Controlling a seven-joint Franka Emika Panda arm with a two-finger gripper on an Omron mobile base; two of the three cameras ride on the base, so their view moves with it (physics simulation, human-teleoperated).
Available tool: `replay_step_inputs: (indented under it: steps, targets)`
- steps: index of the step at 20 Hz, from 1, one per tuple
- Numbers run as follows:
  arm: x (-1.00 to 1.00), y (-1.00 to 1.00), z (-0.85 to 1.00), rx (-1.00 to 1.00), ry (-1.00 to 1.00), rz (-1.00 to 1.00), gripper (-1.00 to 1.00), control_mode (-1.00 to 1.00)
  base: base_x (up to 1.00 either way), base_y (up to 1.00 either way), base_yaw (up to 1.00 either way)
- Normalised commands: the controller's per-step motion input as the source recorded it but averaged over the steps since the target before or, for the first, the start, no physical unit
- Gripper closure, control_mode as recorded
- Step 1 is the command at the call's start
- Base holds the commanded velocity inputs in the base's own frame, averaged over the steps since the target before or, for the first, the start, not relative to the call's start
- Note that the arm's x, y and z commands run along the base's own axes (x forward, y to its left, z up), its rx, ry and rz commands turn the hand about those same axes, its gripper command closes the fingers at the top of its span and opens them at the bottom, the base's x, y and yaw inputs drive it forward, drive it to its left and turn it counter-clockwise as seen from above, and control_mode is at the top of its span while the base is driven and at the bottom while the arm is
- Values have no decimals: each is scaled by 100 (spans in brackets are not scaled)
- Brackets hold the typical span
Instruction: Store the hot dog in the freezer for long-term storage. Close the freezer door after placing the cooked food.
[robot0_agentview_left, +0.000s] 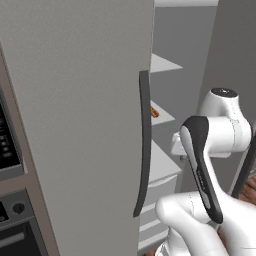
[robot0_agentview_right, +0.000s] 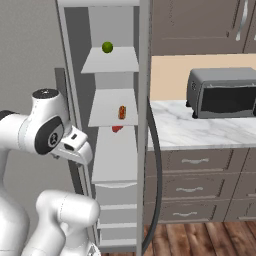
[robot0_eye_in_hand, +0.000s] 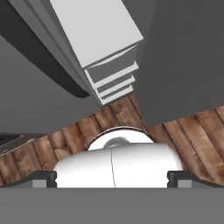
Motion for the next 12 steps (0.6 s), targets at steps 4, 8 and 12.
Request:
replay_step_inputs:
  steps: [4, 8, 12]
  targets:
    - [-6, 0, 0, -7, -2, 0, -100, -100, 0, 0, 0]
    - [0, 0, -3, -5, 0, 0, -100, -100, 0, 0, 0]
    - [0, -1, -2, 0, 0, 0, -100, -100, 0, 0, 0]
